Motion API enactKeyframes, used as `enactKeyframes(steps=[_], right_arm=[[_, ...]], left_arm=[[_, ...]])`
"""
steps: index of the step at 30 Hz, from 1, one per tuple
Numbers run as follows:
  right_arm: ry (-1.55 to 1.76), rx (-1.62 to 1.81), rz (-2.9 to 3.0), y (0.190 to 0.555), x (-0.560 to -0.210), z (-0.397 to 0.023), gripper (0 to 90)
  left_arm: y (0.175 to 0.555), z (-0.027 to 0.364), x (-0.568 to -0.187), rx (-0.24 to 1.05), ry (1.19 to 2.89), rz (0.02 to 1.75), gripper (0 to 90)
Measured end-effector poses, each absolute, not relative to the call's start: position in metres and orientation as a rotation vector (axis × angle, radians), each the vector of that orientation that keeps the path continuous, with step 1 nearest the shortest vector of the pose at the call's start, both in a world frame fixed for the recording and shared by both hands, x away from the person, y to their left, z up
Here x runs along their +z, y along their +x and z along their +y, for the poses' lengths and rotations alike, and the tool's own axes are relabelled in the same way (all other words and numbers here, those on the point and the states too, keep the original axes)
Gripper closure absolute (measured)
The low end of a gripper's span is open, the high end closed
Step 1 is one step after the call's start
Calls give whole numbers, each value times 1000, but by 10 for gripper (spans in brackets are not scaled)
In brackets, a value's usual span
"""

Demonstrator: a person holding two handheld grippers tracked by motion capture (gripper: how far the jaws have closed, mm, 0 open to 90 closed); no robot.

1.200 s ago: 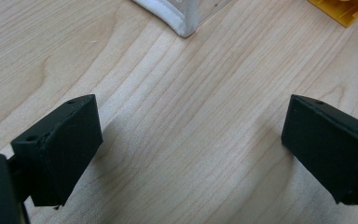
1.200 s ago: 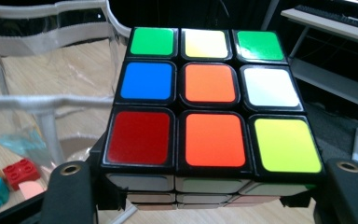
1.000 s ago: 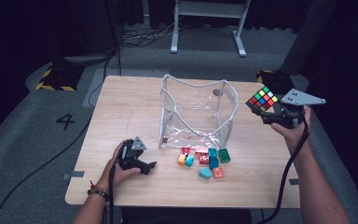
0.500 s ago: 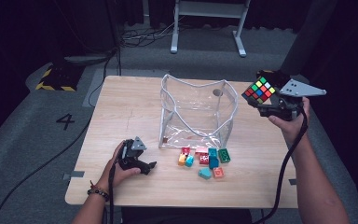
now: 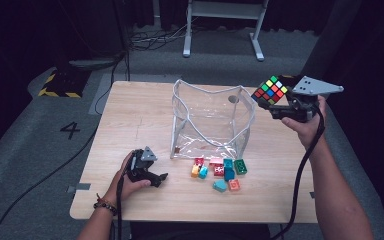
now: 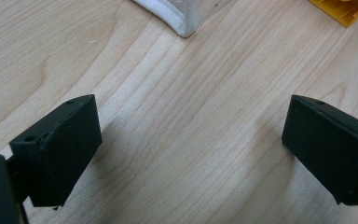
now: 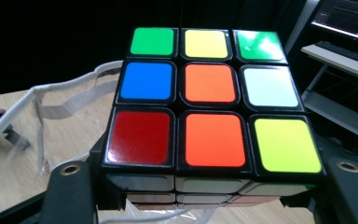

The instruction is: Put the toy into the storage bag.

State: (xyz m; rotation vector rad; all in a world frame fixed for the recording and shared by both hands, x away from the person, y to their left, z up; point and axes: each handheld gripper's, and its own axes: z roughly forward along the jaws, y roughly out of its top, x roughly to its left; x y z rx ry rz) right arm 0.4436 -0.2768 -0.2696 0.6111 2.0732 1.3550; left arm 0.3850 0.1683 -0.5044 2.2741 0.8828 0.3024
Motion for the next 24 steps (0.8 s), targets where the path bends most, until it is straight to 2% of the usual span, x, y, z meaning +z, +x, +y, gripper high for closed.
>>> enactKeyframes(steps=[24], right_arm=[[544, 1329, 2240, 469, -264, -226, 339]], left_arm=[[384, 168, -504, 293, 2273, 895, 48]])
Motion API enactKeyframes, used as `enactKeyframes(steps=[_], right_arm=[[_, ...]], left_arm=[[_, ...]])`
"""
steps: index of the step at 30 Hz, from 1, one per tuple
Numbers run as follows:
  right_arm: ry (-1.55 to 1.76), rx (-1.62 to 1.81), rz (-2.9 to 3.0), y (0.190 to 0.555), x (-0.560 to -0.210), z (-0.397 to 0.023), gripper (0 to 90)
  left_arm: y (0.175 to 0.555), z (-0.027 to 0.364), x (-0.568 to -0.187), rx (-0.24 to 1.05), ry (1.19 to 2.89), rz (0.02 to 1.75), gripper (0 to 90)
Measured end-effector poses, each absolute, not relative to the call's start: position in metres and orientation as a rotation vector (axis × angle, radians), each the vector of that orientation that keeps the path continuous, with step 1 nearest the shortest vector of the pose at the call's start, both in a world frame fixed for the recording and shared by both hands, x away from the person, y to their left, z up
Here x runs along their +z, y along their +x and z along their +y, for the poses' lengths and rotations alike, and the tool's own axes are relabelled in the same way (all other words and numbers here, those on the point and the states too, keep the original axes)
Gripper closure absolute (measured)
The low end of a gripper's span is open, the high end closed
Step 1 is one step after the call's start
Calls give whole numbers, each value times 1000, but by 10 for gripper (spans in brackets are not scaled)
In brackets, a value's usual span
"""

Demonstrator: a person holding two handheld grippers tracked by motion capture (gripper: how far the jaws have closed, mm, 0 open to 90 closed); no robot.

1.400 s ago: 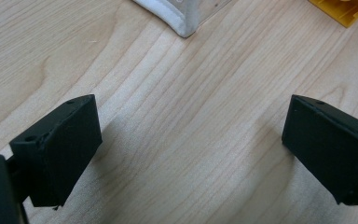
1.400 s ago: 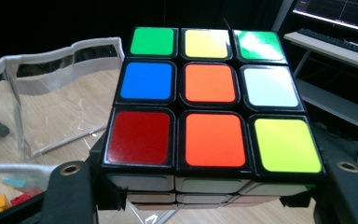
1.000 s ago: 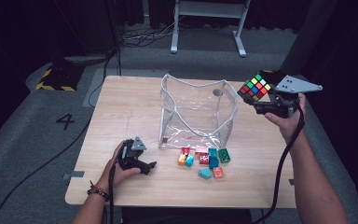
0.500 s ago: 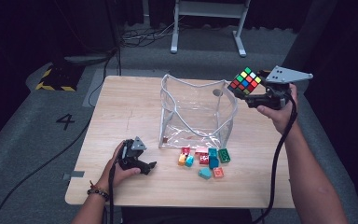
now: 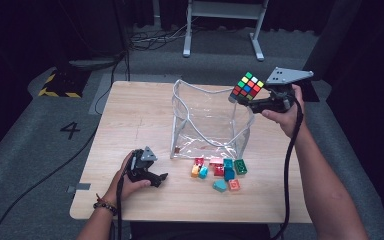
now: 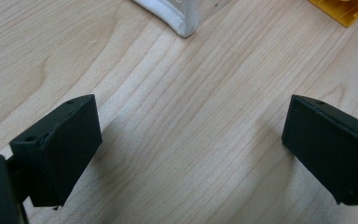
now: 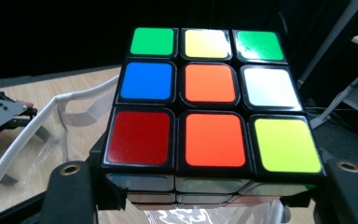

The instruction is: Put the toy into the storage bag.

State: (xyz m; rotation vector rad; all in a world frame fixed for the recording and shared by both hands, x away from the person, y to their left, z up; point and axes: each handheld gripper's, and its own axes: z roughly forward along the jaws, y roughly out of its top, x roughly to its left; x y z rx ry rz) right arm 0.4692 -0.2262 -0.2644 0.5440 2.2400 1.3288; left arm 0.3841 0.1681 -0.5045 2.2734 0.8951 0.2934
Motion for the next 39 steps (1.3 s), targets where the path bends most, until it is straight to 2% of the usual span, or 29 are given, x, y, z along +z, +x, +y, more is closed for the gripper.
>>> enactKeyframes(steps=[22, 39], right_arm=[[423, 1093, 2580, 506, -285, -165, 339], [349, 545, 2843, 530, -323, -121, 340]], left_arm=[[384, 168, -504, 295, 2275, 892, 48], [384, 168, -504, 297, 2277, 890, 48]])
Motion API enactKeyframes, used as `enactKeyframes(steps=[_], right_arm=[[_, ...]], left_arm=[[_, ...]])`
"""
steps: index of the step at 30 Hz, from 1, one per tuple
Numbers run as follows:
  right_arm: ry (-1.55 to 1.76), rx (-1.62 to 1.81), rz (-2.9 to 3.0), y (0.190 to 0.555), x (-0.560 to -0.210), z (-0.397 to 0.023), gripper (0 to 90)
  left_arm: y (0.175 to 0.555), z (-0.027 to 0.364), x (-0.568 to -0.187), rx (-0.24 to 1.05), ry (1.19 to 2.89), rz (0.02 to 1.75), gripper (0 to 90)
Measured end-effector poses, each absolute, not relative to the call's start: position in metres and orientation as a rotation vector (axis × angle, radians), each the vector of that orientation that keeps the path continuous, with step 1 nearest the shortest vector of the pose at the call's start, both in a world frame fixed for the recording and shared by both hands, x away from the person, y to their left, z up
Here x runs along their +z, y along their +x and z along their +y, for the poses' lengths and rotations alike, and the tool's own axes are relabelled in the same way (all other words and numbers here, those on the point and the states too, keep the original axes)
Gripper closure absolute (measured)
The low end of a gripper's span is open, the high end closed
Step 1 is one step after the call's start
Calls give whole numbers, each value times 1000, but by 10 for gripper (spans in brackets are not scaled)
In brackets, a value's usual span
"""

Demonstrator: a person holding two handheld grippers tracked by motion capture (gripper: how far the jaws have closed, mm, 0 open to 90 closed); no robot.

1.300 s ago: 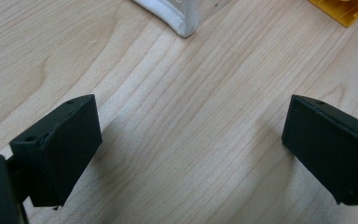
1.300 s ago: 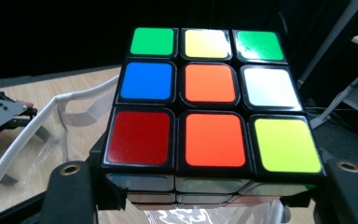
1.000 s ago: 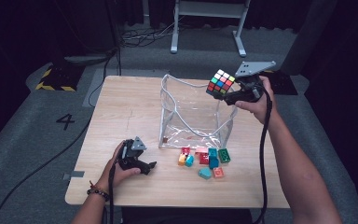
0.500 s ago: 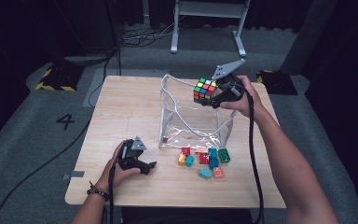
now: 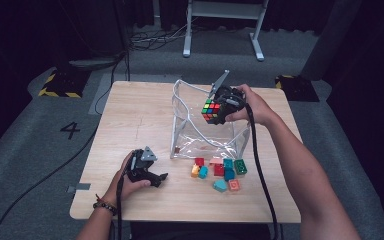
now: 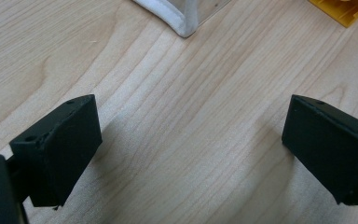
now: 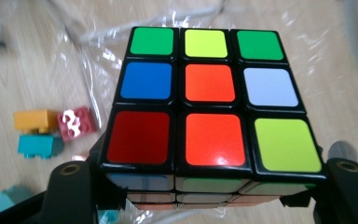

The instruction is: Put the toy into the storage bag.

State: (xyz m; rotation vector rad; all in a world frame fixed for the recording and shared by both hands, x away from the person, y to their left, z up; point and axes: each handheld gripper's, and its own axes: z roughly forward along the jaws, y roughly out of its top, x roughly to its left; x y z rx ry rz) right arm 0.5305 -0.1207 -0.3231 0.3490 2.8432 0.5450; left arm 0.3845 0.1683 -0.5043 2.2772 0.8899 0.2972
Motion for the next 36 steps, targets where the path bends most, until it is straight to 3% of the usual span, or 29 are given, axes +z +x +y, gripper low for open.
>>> enactKeyframes(steps=[14, 36], right_arm=[[409, 34, 2974, 532, -337, -123, 339], [361, -181, 3051, 522, -346, -130, 340]], left_arm=[[385, 168, -504, 309, 2274, 877, 48], [385, 168, -504, 309, 2275, 878, 48]])
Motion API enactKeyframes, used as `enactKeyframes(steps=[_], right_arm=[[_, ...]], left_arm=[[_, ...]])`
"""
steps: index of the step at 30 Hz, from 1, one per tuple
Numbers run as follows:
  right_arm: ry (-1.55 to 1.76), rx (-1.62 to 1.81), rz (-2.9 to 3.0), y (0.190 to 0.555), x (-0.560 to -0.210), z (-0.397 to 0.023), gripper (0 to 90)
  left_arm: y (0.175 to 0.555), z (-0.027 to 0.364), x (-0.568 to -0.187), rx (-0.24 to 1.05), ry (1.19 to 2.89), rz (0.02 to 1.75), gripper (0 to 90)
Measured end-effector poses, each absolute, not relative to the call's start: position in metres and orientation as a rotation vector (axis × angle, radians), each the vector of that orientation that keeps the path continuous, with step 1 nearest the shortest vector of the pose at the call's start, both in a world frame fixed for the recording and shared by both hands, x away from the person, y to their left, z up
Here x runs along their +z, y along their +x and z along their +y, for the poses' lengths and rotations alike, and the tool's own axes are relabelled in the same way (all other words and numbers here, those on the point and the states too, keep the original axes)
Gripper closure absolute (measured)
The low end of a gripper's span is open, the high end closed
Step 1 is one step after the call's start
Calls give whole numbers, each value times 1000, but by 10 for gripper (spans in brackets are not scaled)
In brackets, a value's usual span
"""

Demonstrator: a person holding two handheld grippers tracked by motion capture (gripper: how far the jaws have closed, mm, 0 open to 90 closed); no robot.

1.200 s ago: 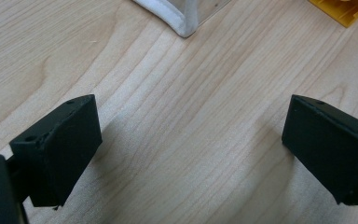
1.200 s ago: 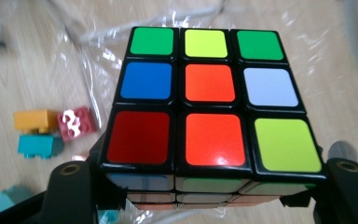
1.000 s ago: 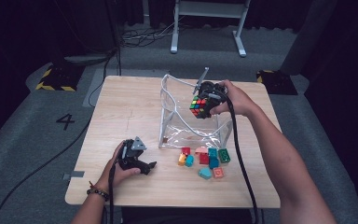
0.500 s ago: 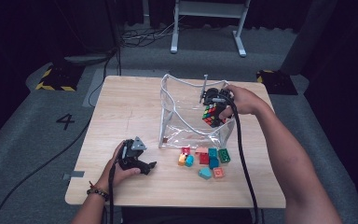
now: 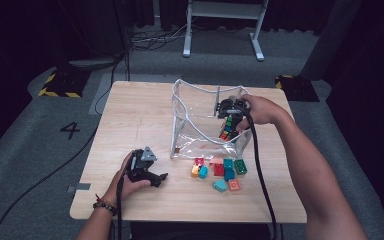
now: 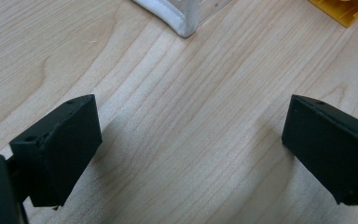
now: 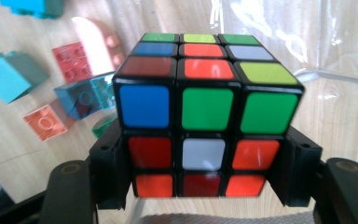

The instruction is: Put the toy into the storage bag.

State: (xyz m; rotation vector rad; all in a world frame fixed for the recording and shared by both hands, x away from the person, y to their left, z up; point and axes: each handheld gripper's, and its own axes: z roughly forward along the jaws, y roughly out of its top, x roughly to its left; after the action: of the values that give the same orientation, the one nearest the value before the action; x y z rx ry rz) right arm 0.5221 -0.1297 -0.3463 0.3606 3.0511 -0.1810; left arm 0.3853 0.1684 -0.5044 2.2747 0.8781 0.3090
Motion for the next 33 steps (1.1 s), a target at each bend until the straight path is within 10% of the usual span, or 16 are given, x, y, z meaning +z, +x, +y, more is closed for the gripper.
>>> enactKeyframes(steps=[15, 33], right_arm=[[324, -204, 3064, 516, -343, -127, 430], [259, 456, 2811, 499, -321, -155, 328]], left_arm=[[385, 168, -504, 309, 2275, 878, 48], [384, 168, -504, 290, 2274, 901, 46]])
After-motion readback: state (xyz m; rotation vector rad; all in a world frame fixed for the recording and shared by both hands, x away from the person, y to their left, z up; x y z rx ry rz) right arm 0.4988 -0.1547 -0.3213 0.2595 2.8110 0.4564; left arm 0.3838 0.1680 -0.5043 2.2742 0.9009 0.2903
